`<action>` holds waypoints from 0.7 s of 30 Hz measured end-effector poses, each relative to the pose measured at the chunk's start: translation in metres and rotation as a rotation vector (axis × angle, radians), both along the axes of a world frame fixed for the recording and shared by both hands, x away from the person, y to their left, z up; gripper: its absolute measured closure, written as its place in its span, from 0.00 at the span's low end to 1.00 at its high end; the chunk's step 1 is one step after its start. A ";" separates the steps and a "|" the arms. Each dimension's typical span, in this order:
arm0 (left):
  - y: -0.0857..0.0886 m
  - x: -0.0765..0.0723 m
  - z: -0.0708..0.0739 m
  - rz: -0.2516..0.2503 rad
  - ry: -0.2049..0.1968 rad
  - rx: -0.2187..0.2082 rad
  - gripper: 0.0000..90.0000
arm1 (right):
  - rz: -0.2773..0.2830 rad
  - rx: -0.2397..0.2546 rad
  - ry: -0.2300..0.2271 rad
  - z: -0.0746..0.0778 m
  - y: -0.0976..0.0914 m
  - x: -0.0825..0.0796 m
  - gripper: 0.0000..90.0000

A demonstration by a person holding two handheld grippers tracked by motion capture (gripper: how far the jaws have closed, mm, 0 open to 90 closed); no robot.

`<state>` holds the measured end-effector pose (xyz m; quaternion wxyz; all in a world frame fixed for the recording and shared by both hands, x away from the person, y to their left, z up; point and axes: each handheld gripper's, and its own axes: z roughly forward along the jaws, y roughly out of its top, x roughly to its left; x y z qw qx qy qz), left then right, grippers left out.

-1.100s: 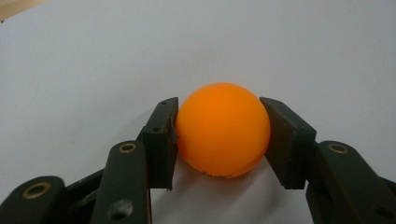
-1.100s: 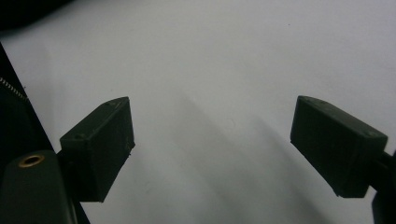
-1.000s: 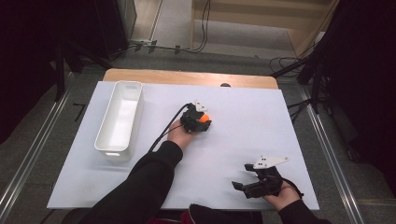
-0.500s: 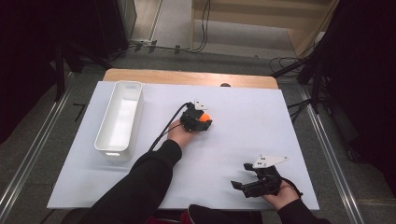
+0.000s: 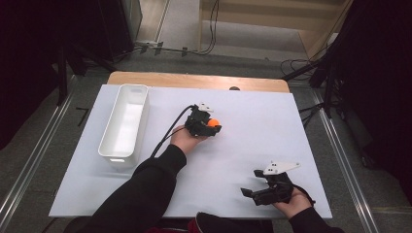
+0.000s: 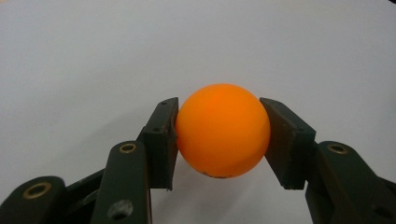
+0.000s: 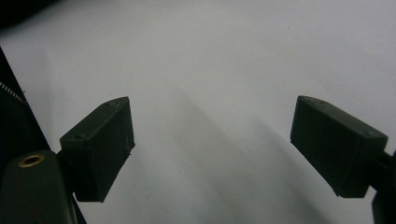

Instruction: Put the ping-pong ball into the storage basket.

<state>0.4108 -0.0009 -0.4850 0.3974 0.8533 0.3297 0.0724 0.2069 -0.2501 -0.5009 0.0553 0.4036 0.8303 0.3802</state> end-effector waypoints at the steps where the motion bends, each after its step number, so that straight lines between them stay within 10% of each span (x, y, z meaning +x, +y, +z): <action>1: 0.001 -0.001 0.002 -0.006 -0.001 -0.002 0.56 | 0.000 0.000 0.000 0.000 0.000 0.000 0.14; 21: 0.008 -0.017 0.031 -0.086 0.035 0.002 0.56 | 0.004 0.014 -0.005 0.002 -0.001 -0.001 0.14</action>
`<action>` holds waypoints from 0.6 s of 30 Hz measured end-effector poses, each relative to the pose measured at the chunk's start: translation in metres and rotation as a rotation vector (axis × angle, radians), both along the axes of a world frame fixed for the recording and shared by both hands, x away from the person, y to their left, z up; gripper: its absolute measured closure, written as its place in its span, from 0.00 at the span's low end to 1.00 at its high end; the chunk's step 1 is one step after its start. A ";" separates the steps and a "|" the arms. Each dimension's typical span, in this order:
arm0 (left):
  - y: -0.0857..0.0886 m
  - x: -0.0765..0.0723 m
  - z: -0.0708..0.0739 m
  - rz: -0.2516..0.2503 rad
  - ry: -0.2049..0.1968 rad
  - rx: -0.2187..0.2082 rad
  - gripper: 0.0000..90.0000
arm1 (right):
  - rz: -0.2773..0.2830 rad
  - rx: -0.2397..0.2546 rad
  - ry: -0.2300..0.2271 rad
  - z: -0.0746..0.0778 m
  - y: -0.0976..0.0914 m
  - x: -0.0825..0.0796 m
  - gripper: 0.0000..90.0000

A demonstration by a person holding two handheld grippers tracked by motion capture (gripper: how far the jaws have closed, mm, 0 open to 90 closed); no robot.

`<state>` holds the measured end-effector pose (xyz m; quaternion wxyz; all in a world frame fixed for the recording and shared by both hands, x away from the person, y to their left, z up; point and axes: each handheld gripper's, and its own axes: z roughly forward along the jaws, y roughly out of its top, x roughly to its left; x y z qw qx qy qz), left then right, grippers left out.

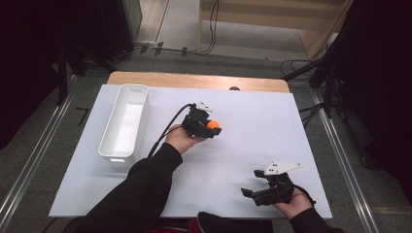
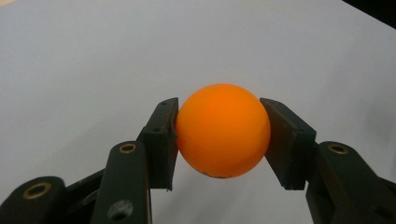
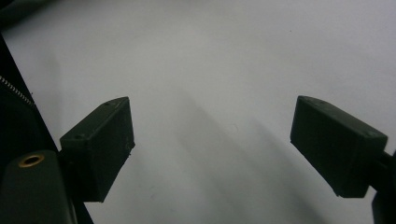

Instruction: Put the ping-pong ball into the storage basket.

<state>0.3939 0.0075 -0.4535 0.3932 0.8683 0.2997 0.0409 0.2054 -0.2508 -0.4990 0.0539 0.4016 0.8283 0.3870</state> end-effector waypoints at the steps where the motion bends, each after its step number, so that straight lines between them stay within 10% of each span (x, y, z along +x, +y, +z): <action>1: 0.001 0.000 0.002 -0.005 -0.004 0.004 0.56 | 0.003 0.001 -0.002 0.000 0.000 0.000 0.14; 18: 0.009 -0.010 0.027 -0.038 0.024 0.017 0.55 | 0.002 0.002 -0.001 0.000 0.000 0.001 0.14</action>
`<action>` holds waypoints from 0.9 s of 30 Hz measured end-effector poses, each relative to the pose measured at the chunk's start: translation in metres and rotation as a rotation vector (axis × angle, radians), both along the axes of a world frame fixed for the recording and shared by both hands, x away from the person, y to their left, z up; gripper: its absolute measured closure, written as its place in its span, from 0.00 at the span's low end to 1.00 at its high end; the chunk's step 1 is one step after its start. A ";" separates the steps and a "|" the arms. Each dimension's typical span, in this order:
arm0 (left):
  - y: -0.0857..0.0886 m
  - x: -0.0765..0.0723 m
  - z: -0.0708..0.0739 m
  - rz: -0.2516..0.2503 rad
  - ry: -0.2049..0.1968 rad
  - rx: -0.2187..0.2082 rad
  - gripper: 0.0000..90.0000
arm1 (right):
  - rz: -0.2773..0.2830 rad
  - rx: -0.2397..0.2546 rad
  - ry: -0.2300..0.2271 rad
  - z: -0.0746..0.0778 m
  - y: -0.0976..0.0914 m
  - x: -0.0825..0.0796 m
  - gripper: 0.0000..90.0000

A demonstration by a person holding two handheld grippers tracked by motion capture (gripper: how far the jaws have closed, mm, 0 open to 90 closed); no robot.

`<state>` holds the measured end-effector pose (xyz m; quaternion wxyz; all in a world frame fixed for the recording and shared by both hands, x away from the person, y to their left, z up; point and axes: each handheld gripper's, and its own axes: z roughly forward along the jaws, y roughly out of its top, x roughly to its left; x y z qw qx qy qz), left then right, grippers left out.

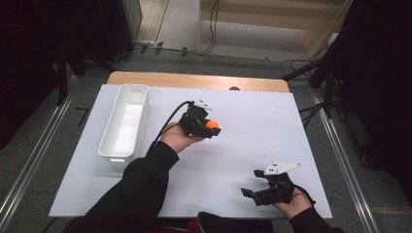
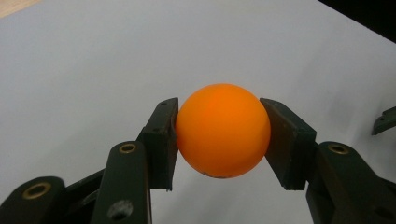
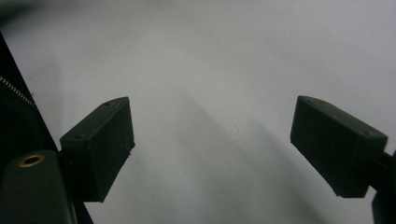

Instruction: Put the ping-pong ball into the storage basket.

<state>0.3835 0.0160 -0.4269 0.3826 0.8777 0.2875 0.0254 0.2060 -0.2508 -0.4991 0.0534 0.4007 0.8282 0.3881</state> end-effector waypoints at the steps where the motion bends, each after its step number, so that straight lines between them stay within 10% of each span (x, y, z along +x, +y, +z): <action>1: 0.001 0.000 0.001 0.002 0.002 0.000 0.55 | 0.002 -0.001 -0.004 0.000 0.000 0.000 0.14; 27: 0.023 -0.001 0.019 0.008 -0.027 0.038 0.55 | -0.003 -0.003 0.007 0.000 0.000 0.000 0.14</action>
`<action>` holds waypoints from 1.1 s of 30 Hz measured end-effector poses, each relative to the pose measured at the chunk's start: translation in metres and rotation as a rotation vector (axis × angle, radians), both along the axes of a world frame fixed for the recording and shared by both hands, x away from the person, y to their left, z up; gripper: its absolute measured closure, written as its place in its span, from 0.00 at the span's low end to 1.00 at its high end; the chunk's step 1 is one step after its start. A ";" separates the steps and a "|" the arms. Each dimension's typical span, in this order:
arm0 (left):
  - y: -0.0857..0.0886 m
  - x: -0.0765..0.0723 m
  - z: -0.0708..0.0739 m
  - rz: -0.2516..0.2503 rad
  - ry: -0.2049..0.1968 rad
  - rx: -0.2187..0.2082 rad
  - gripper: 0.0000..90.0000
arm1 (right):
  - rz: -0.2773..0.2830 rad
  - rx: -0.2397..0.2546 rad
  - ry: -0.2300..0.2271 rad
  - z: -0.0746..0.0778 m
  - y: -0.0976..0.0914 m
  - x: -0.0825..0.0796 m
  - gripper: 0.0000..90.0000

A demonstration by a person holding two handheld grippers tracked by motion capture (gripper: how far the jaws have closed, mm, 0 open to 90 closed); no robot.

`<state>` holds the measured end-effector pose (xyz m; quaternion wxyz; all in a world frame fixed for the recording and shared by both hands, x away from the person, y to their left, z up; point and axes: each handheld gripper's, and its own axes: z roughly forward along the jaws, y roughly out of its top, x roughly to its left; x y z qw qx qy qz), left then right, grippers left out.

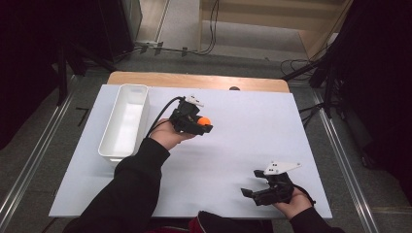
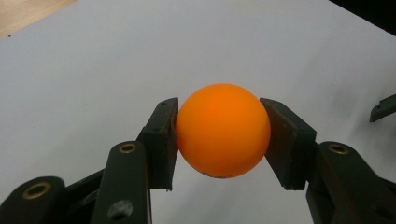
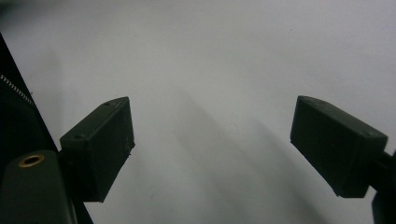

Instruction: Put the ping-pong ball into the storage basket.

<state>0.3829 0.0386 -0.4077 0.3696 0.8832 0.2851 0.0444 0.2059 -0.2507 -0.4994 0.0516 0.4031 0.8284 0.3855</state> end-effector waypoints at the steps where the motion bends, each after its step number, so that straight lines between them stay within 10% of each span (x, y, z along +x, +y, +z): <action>1: 0.001 0.000 0.001 0.007 -0.006 0.000 0.55 | 0.001 -0.001 -0.001 0.000 0.000 0.000 0.14; 33: 0.032 0.005 0.016 0.048 -0.001 -0.009 0.56 | 0.005 -0.008 -0.001 0.000 0.000 -0.001 0.14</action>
